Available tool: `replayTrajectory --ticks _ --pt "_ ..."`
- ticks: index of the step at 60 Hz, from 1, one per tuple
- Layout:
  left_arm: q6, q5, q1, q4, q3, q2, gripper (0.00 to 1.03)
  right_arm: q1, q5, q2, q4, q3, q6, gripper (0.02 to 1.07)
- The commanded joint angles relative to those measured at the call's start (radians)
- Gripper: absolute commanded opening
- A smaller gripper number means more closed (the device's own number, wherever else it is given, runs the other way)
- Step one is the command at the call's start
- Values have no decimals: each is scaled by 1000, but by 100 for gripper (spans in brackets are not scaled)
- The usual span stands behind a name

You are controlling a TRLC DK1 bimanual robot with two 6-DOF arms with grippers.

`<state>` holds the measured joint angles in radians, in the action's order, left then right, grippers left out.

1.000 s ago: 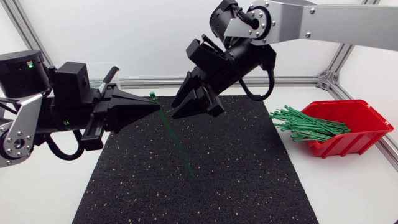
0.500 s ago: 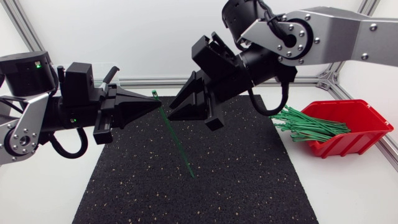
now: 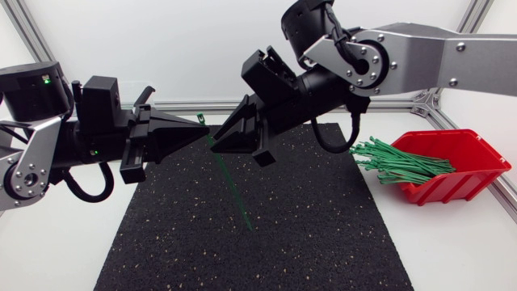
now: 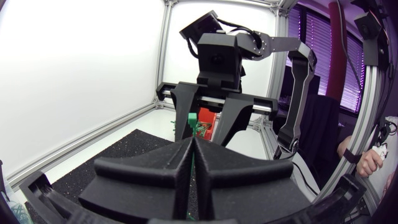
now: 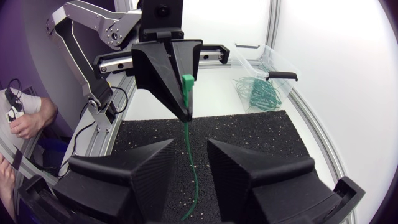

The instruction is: Take a green cable tie from the red box, thread the tail through the head to close it, then place it in the transparent bin on the left.

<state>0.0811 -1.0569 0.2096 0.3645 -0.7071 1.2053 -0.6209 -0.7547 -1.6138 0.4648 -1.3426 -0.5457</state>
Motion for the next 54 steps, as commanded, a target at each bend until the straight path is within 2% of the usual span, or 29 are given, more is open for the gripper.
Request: replayTrajectory --ticks 1,9,17,24,36,45,54 --pt "-12 -6 -1 11 -22 4 4 -3 -6 -28 -22 -10 23 39" --pt "-12 -9 -1 11 -17 2 4 1 -23 -28 -35 -10 30 30" --pt "-11 -9 -1 13 -14 5 4 1 -31 -28 -38 -10 32 30" --pt "-11 -9 -3 16 -12 5 4 -2 -38 -24 -48 -7 33 21" --pt "-9 -11 -3 17 -9 5 4 -3 -63 -17 -54 -3 36 18" --pt "-9 -12 -3 17 -6 5 4 -2 -94 -17 -55 0 41 8" --pt "-7 -12 -4 19 -3 4 4 3 -98 -17 -57 3 46 8"
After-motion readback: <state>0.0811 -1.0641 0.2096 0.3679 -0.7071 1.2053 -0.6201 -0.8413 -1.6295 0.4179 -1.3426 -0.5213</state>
